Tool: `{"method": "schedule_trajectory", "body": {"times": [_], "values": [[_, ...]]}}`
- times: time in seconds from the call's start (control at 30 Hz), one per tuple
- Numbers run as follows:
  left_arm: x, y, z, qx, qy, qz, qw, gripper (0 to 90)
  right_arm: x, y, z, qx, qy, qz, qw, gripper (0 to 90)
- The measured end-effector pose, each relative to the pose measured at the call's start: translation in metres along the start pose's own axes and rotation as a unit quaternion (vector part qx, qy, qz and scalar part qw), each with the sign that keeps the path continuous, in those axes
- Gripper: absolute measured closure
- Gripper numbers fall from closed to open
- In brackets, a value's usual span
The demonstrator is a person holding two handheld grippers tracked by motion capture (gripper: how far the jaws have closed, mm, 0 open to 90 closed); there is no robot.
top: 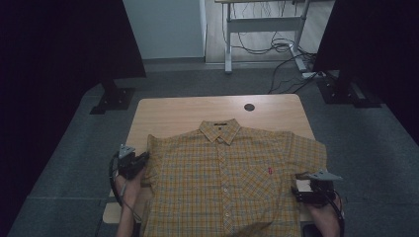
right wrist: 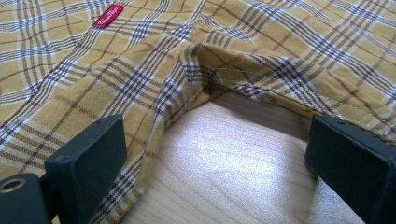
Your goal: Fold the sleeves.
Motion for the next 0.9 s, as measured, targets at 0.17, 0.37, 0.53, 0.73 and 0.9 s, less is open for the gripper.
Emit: {"method": "schedule_trajectory", "body": {"times": [0.17,0.37,0.53,0.73,0.9], "values": [[-0.012,0.005,0.022,0.015,0.017,-0.002,0.9997,86.9,0.0,0.0,0.0,0.0,0.0,0.0,1.0,5.0],[-0.015,0.021,0.046,0.022,0.04,-0.022,0.9987,86.5,0.0,0.0,0.0,-0.001,-0.001,0.0,1.0,5.0],[-0.007,0.041,0.06,0.024,0.054,-0.049,0.997,85.9,0.0,0.0,0.0,-0.002,-0.001,0.0,1.0,5.0],[0.01,0.063,0.07,0.016,0.076,-0.095,0.9925,84.9,0.0,0.0,-0.001,-0.002,-0.002,0.0,1.0,5.0],[0.024,0.078,0.076,0.011,0.088,-0.122,0.9886,83.2,0.0,0.0,-0.001,-0.002,-0.003,0.0,1.0,5.0]]}}
Point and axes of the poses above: each handheld gripper's, and its own axes: y roughly forward along the jaws, x roughly out of its underside, z roughly to its right, the point moved 9 cm from there along y, roughly forward along the jaws, and after that the axes turned 9 degrees about x, right-handed, at the moved point
